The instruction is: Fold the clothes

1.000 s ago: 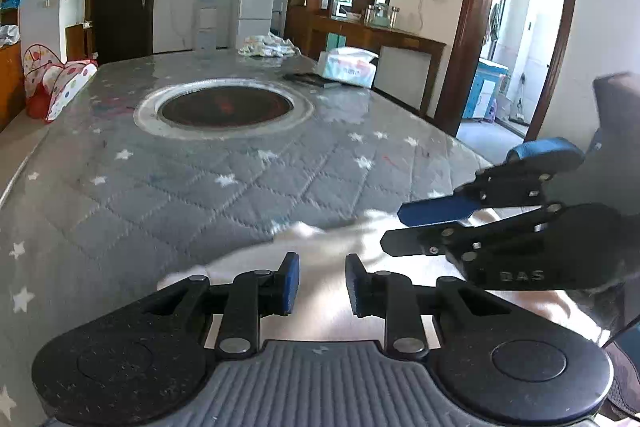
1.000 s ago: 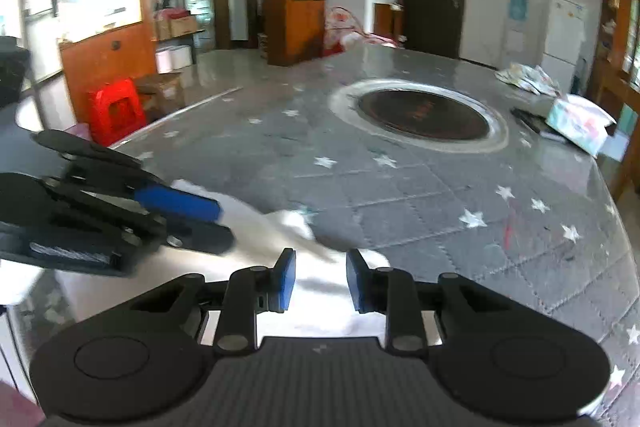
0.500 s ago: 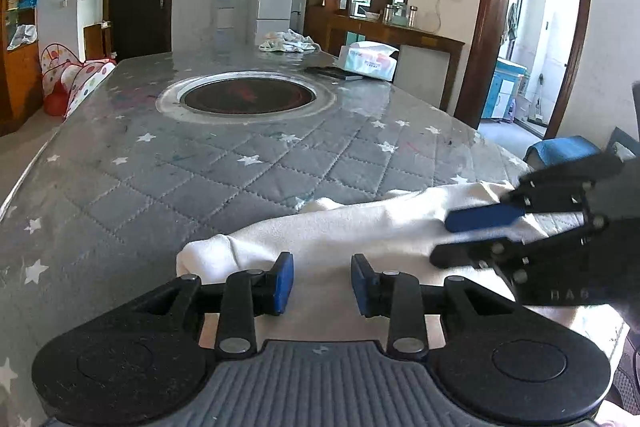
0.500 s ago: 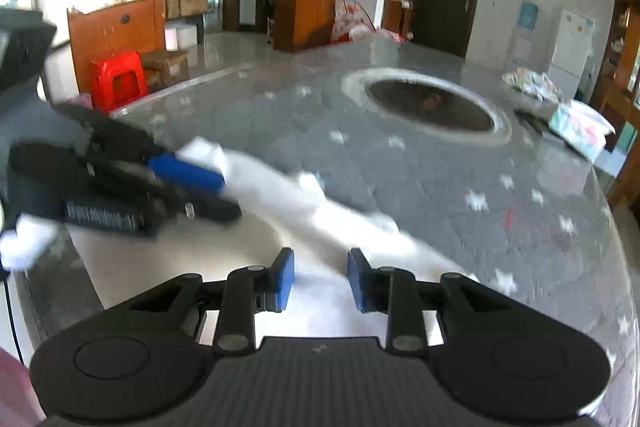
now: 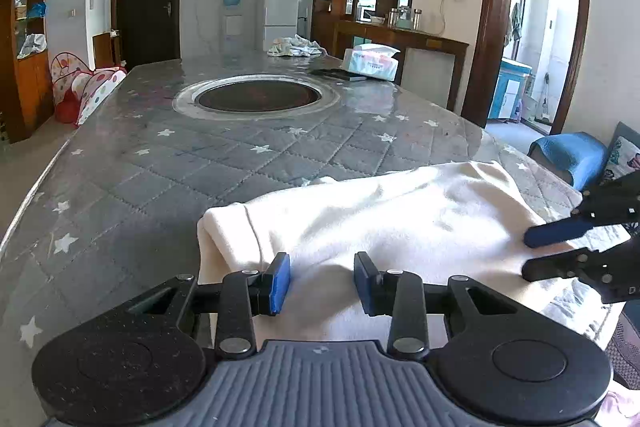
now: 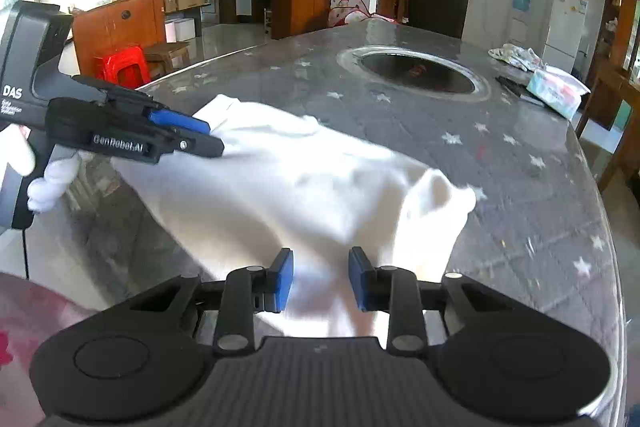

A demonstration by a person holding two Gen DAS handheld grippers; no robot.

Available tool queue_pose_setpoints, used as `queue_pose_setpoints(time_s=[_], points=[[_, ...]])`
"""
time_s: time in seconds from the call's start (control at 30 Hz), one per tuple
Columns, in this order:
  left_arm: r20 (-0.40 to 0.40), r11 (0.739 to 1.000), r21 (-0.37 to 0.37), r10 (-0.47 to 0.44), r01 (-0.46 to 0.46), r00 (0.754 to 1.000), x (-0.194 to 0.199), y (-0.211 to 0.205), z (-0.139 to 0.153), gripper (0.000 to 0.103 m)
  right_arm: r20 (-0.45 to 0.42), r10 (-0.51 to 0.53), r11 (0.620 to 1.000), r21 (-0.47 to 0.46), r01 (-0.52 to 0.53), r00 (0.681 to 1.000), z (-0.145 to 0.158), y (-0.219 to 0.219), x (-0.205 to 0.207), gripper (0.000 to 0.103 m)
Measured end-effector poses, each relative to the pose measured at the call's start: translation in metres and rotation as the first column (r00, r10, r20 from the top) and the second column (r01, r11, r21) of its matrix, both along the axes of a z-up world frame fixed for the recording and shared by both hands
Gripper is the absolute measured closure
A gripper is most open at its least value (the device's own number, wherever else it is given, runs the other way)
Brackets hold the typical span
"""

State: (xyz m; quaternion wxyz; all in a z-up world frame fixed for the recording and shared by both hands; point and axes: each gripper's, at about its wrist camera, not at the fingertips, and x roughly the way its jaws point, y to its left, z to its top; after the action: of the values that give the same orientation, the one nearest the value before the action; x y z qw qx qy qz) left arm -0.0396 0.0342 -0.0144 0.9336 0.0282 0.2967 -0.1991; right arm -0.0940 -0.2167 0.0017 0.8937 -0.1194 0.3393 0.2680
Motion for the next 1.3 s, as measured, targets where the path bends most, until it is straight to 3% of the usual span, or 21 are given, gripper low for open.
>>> queue_pose_setpoints(time_s=[0.2,0.43,0.63,0.8,0.9,0.93,1.13,1.3], points=[[0.005,1.0,0.001,0.014,-0.014,1.0,-0.002,0.002,0.003,0.059,-0.035,-0.014,0.999,0.029,0.015,0.999,-0.002,-0.013,-0.004,0.071],[0.025,0.999,-0.025,0.035,-0.034,0.999,0.007,0.007,0.015,0.059,0.047,-0.044,0.996,0.084,0.04,0.998,0.017,-0.014,0.023,0.068],[0.012,0.998,-0.019,0.06,-0.06,0.998,0.027,0.006,0.011,0.059,0.026,-0.109,0.991,0.082,0.107,0.994,-0.001,-0.013,0.057,0.068],[-0.035,0.996,-0.01,0.086,-0.086,0.996,0.036,0.011,-0.001,0.059,0.006,-0.121,0.989,0.088,0.12,0.993,-0.005,-0.017,0.057,0.068],[-0.028,0.995,-0.038,0.092,-0.093,0.995,0.031,0.018,0.004,0.059,0.049,-0.093,0.994,0.057,0.09,0.994,0.005,-0.009,0.049,0.063],[-0.022,0.994,-0.045,0.098,-0.099,0.995,0.029,0.021,0.007,0.059,0.06,-0.076,0.996,0.048,0.074,0.995,0.009,-0.006,0.047,0.057],[-0.042,0.984,-0.081,0.155,-0.158,0.987,0.027,0.045,0.014,0.051,0.087,0.089,0.996,0.005,-0.089,0.992,0.017,0.029,0.029,0.048],[-0.045,0.989,-0.048,0.136,-0.139,0.99,0.017,0.046,0.006,0.05,0.081,0.217,0.976,-0.023,-0.215,0.973,0.016,0.061,0.016,0.047]])
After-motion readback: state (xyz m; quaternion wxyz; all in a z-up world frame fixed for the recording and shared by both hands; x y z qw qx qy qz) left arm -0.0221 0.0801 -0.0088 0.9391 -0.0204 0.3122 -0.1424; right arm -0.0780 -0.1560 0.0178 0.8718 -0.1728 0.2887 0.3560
